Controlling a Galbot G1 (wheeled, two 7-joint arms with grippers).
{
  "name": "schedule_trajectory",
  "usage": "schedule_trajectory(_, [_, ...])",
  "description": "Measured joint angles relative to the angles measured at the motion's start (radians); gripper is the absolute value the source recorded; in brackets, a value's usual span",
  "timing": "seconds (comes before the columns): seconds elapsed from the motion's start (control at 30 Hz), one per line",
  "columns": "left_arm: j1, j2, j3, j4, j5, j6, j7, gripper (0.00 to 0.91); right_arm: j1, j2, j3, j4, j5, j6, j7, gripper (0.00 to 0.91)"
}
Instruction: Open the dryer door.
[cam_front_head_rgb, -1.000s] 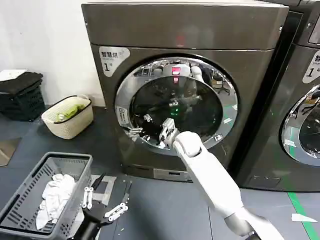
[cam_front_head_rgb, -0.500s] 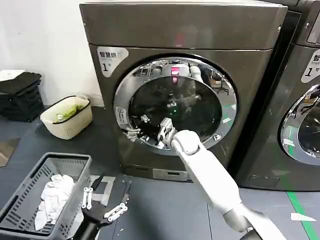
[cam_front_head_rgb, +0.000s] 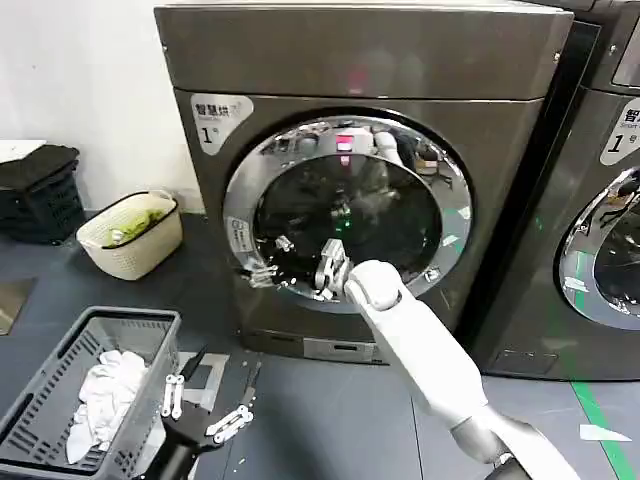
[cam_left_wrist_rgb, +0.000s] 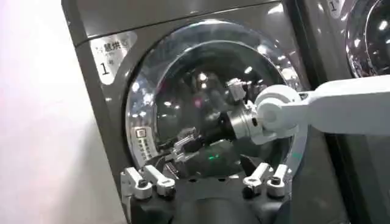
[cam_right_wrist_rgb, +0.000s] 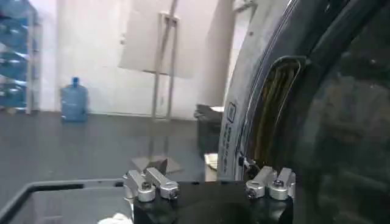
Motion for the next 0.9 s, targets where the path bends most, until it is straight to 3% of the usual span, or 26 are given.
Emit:
schedule_trajectory(0.2, [0.001, 0.003, -0.007, -0.002, -0.004, 0.000, 0.000, 0.907, -0.010, -0.013, -0.013, 0.018, 0.009, 0.007, -0.031, 0.907])
schedule_trajectory(0.63, [-0.050, 0.059, -0.077, 0.049, -0.124, 0.023, 0.008, 0.907, -0.032, -0.127, -0.083, 0.114, 0.194, 0.108, -0.161, 0.907])
schedule_trajectory(0.9, [-0.119, 0.124, -0.140, 0.102, -0.249, 0.026, 0.084, 0.907, -0.047, -0.216, -0.089, 0.180, 0.247, 0.134, -0.226, 0.907])
